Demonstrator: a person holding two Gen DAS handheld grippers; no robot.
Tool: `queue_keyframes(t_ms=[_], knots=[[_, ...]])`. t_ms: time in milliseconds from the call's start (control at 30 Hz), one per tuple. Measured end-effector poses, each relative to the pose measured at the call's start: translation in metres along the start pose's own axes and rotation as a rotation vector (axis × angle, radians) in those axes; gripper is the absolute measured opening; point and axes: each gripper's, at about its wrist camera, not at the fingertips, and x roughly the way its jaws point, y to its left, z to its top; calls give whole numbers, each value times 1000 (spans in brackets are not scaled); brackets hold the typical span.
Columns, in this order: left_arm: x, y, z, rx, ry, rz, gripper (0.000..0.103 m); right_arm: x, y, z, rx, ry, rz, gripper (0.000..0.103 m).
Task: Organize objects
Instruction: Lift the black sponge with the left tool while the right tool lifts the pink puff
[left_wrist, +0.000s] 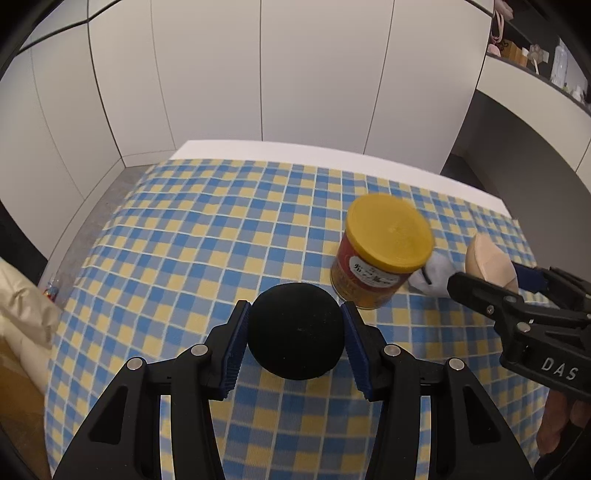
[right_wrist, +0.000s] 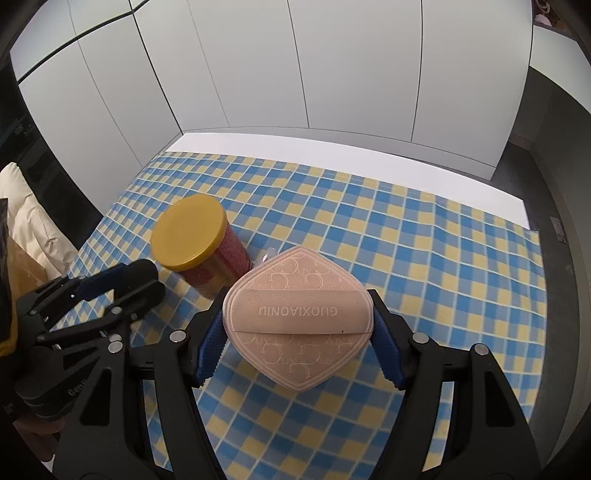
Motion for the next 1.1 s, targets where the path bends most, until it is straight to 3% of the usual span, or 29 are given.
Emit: queue_keyframes(t_ms=[800, 1100], knots=[[-161, -8, -12, -45, -79, 0, 50, -149, 29, -38, 13, 2, -31, 72], [-222, -12, -15, -42, -117, 9, 50, -206, 28, -44, 33, -36, -32, 72]])
